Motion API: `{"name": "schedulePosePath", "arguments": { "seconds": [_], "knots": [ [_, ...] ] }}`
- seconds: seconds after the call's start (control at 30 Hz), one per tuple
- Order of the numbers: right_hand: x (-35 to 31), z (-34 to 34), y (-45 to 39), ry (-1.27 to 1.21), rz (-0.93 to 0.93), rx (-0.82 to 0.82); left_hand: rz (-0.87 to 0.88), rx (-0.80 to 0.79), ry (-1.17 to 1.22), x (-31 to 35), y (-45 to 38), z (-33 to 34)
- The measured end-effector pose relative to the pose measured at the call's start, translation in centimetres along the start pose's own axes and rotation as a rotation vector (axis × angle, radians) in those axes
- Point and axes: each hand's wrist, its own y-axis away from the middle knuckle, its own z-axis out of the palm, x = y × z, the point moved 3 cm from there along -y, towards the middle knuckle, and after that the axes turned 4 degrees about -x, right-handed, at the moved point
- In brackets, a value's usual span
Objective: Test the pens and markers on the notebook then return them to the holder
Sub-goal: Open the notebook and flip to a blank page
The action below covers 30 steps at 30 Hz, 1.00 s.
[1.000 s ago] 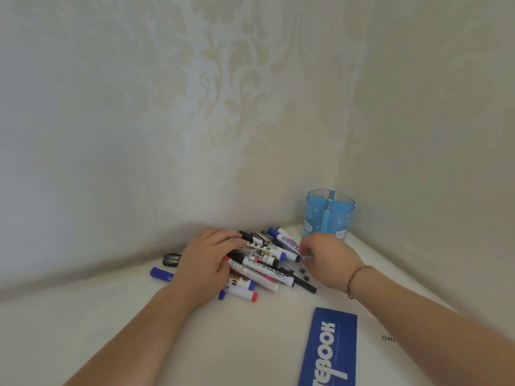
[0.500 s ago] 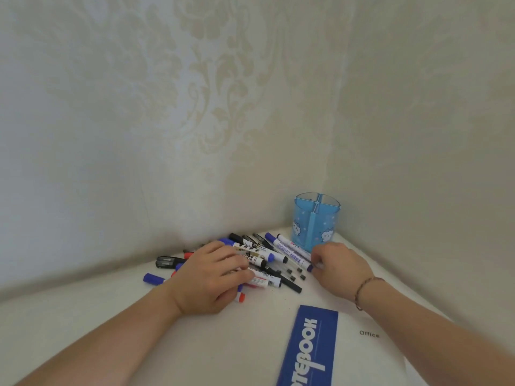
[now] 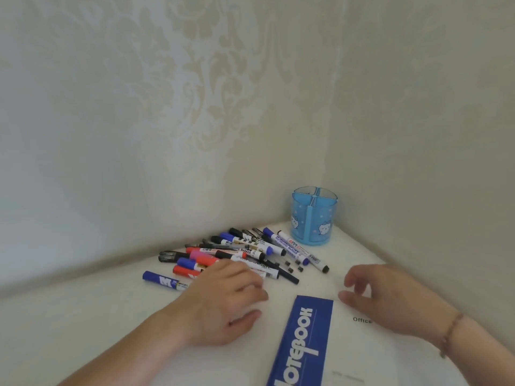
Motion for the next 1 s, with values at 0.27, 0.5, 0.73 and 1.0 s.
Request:
{"name": "schedulePosePath", "arguments": {
  "seconds": [0.27, 0.5, 0.73, 1.0],
  "knots": [
    [2.9, 1.5, 2.8, -0.756, 0.053, 0.108, 0.069, -0.143, 0.227, 10.3, 0.5, 2.3],
    [4.0, 3.3, 2.0, -1.061, 0.106, 0.432, -0.067, 0.09, 0.284, 10.6, 0.6, -0.9],
    [4.4, 4.3, 2.0, -1.081, 0.015, 0.348, -0.102, 0.534, 0.556, 12.4, 1.0, -1.1],
    [3.8, 4.4, 2.8, -0.558, -0.089, 0.35, 0.091, 0.48, -0.472, 11.1, 4.1, -1.7]
  ]
}}
